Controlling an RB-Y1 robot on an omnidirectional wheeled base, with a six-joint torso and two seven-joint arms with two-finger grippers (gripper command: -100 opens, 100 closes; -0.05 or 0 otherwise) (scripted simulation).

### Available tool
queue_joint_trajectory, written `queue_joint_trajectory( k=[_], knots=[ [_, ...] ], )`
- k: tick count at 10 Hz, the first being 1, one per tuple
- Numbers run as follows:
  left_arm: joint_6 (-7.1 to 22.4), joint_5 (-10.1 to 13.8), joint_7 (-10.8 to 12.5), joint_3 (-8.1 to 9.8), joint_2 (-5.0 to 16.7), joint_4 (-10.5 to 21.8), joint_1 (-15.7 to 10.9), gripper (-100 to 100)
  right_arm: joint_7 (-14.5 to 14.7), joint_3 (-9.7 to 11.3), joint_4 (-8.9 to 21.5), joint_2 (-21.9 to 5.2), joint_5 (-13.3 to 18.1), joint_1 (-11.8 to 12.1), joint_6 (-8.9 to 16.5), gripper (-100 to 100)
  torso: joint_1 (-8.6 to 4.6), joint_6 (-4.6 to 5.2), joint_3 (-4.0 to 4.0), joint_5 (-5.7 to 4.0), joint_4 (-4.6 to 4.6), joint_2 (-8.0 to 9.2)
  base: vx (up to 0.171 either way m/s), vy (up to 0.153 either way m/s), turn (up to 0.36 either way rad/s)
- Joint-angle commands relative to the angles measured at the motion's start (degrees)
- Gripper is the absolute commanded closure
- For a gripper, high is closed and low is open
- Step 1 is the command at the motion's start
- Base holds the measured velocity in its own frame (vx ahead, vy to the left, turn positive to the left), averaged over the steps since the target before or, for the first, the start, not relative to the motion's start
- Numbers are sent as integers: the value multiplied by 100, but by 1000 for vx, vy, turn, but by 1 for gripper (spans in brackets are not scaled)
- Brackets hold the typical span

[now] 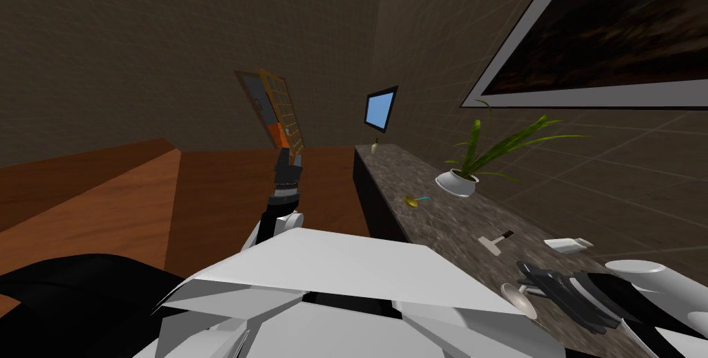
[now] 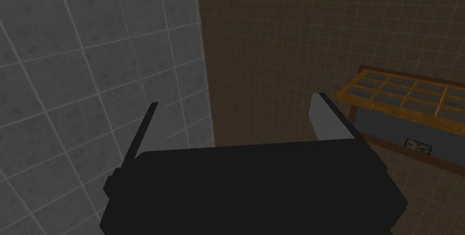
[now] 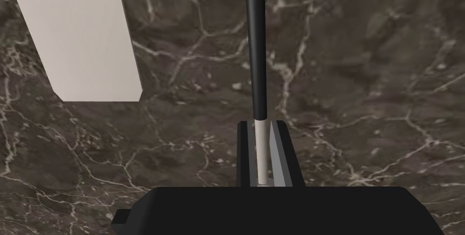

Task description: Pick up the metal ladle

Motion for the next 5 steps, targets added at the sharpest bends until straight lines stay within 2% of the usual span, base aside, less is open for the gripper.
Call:
queue_joint_trajectory(
  k=[1, 3, 4, 5],
  knots=[
    [0, 0, 0, 0, 0, 0, 0, 0, -65, 37, -24, -175, -88, -61, 180, 100, 0, 0, 0, 0, 0, 0, -40, 9, 67],
    [0, 0, 0, 0, 0, 0, 0, 0, -65, 37, -24, -175, -88, -61, 180, 100, 4, 5, 7, 3, 3, 12, -39, 3, 9],
    [0, 0, 0, 0, 0, 0, 0, 0, -123, 5, -127, -173, -110, 16, 183, 100, 1, 7, 4, 1, 1, 8, -7, 3, -3],
    [0, 0, 0, 0, 0, 0, 0, 0, -105, 13, -104, -174, -104, 0, 185, 0, 0, 7, 1, 0, 0, 2, 0, 0, 0]
  ],
)
